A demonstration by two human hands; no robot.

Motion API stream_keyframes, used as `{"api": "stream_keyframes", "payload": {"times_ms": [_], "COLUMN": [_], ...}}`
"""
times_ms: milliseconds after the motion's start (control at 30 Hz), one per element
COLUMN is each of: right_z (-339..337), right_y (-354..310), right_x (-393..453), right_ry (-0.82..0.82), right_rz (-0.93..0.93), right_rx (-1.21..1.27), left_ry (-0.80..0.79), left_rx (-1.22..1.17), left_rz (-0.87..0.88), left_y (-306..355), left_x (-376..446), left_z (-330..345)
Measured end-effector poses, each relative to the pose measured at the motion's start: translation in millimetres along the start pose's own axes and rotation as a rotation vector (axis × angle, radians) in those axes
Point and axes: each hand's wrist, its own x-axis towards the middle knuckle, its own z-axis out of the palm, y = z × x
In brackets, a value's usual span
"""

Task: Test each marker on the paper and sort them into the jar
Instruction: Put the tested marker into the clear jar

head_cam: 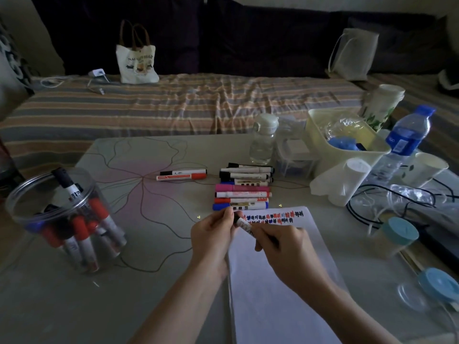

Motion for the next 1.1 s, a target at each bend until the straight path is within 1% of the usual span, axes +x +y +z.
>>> {"api": "stream_keyframes", "payload": {"times_ms": [67, 100, 167, 233, 267, 333, 400, 500, 533, 567, 600, 633, 667, 733, 800, 833, 867, 933, 1000, 1067, 1100], "right_z": [-1, -3, -7, -11, -12, -15, -12, -4, -4, -5, -8, -13, -17, -19, -15, -14, -16, -20, -23, -32, -37], "right_y": [2, 4, 6, 8, 9, 5, 3, 2, 3, 8, 12, 15, 18, 25, 30, 31, 33, 37, 38, 37, 39], "right_x": [0, 1, 2, 2, 1, 0, -3, -9, -12, -16, -18, -21, -21, -16, -8, -6, -5, -4, -2, 1, 2], "right_ry": [-0.011, -0.042, -0.150, -0.271, -0.274, -0.181, -0.094, 0.046, 0.072, 0.093, 0.104, 0.093, 0.071, 0.030, -0.059, -0.088, -0.101, -0.107, -0.064, 0.012, 0.049], "right_rz": [0.040, 0.075, 0.178, 0.314, 0.335, 0.271, 0.155, -0.016, -0.064, -0.102, -0.109, -0.087, -0.046, 0.076, 0.196, 0.225, 0.225, 0.197, 0.241, 0.351, 0.415], "right_rx": [0.000, 0.009, 0.115, 0.255, 0.267, 0.197, 0.100, -0.082, -0.170, -0.231, -0.252, -0.240, -0.219, -0.170, -0.111, -0.077, -0.041, 0.025, 0.171, 0.462, 0.670], "left_ry": [-0.025, -0.065, -0.179, -0.267, -0.285, -0.288, -0.236, -0.087, -0.009, 0.077, 0.126, 0.116, 0.043, -0.132, -0.229, -0.267, -0.283, -0.318, -0.364, -0.387, -0.386], "left_rx": [-0.009, -0.009, 0.024, 0.079, 0.106, 0.120, 0.109, 0.099, 0.056, -0.043, -0.146, -0.161, -0.073, 0.337, 0.727, 0.858, 0.954, 1.073, 1.174, 1.245, 1.266], "left_rz": [-0.014, -0.030, -0.059, -0.046, -0.027, 0.019, 0.046, 0.061, 0.057, 0.055, 0.069, 0.127, 0.206, 0.338, 0.492, 0.572, 0.631, 0.689, 0.731, 0.759, 0.758], "left_y": [0, -1, -4, -8, -9, -9, -11, -11, -4, 7, 18, 24, 25, 15, -2, -8, -11, -13, -20, -26, -27], "left_x": [1, 1, 0, -2, -1, -2, -7, -2, 6, 14, 24, 31, 32, 29, 30, 33, 35, 39, 39, 41, 42], "left_z": [-1, -1, -2, -2, -2, -1, 2, 2, -2, -9, -17, -26, -33, -35, -35, -35, -34, -34, -36, -37, -37]}}
